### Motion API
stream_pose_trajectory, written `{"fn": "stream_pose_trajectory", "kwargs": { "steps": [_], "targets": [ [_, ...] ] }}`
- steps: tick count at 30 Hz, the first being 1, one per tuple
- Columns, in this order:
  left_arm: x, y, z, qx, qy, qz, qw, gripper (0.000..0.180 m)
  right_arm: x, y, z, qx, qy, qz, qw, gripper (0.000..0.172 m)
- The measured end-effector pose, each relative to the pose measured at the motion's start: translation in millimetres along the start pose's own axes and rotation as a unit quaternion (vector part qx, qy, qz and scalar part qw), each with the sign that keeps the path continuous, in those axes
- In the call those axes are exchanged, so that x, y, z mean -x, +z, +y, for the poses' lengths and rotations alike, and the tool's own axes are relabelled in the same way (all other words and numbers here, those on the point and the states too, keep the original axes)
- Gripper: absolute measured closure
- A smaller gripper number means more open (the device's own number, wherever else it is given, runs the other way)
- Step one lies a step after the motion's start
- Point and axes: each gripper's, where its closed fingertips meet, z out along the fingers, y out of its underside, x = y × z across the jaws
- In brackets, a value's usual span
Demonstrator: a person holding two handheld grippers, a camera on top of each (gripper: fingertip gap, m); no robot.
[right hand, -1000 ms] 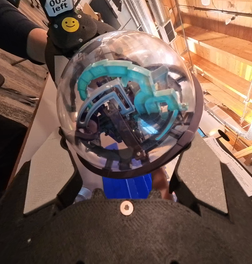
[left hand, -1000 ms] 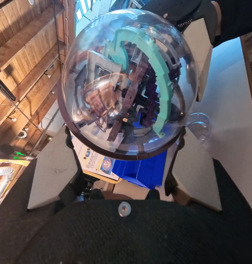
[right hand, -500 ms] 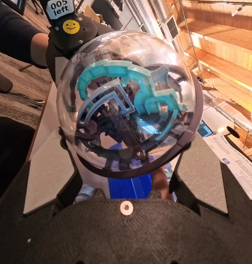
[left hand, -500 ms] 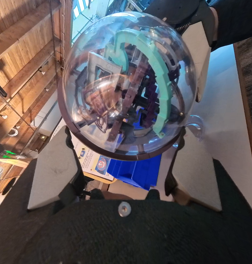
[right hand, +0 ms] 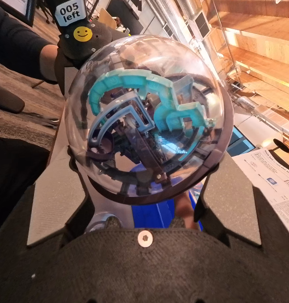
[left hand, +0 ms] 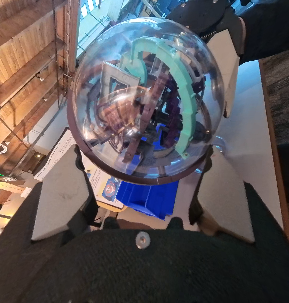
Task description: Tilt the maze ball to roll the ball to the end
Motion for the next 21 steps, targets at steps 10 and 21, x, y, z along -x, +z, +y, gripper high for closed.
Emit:
{"fn": "stream_pose_trajectory", "kwargs": {
  "steps": [10,21],
  "targets": [
    [-1.3,-0.9,0.5,0.001,-0.021,0.010,1.000,0.035,1.2,0.6,0.8,0.006,0.023,-0.009,1.000,0.014],
    [-2.4,0.2,2.1,0.004,-0.052,0.026,0.998,0.035,1.5,1.3,3.8,0.015,0.056,-0.022,0.998,0.014]
  ]
}}
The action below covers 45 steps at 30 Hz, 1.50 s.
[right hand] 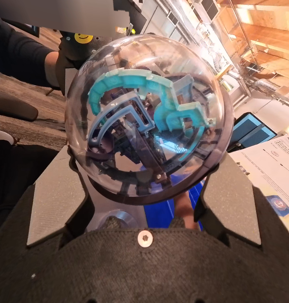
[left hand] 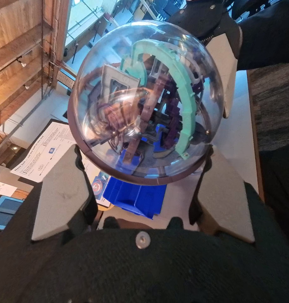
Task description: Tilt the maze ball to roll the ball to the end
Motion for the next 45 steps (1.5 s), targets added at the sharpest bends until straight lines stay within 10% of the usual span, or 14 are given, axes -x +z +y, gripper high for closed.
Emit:
{"fn": "stream_pose_trajectory", "kwargs": {
  "steps": [45],
  "targets": [
    [-5,4,7,0.015,-0.101,0.045,0.994,0.035,2,2,11,0.025,0.110,-0.043,0.993,0.014]
  ]
}}
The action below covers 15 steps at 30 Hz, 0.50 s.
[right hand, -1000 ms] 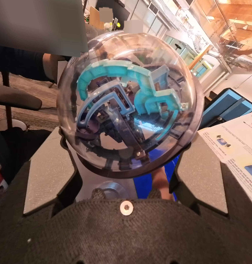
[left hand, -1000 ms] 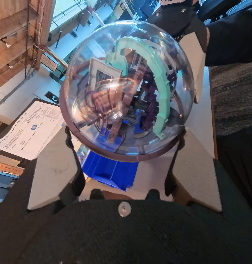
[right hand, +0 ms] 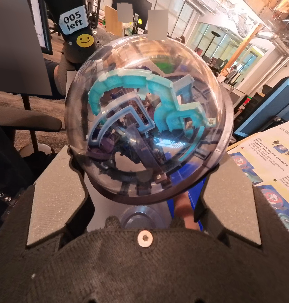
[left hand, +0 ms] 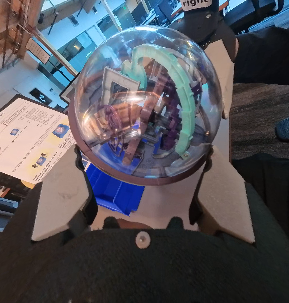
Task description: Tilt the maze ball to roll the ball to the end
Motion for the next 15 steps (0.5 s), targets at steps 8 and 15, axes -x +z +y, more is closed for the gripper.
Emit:
{"fn": "stream_pose_trajectory", "kwargs": {
  "steps": [8,15],
  "targets": [
    [0.1,-0.3,-0.4,0.001,-0.017,0.008,1.000,0.034,0.5,0.8,0.2,0.000,0.021,-0.008,1.000,0.014],
    [0.4,0.8,2.4,0.006,-0.035,0.015,0.999,0.034,0.1,2.5,2.8,0.006,0.040,-0.014,0.999,0.014]
  ]
}}
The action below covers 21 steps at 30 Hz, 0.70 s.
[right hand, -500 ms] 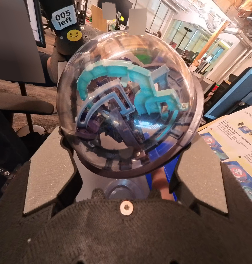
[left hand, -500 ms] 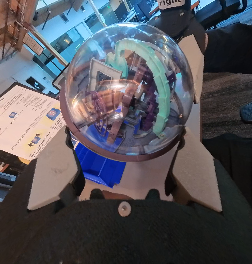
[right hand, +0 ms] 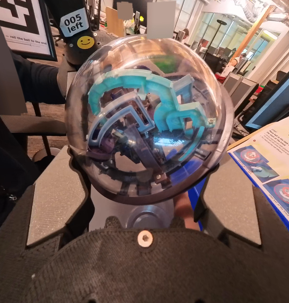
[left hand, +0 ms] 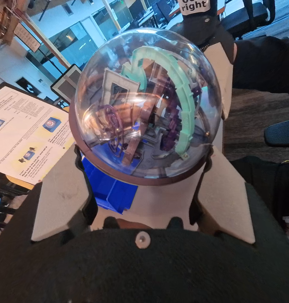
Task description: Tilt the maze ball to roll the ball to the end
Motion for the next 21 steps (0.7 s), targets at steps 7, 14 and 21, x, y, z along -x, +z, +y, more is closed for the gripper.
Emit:
{"fn": "stream_pose_trajectory", "kwargs": {
  "steps": [7,14,21],
  "targets": [
    [0.2,2.0,2.7,0.005,-0.017,0.005,1.000,0.034,-0.8,0.6,2.6,0.009,0.015,-0.003,1.000,0.014],
    [-0.8,2.5,3.3,0.007,-0.032,0.011,0.999,0.034,-0.2,1.0,4.5,0.010,0.034,-0.011,0.999,0.014],
    [-1.3,3.3,5.7,0.010,-0.042,0.014,0.999,0.033,-0.3,1.6,6.5,0.017,0.042,-0.014,0.999,0.014]
  ]
}}
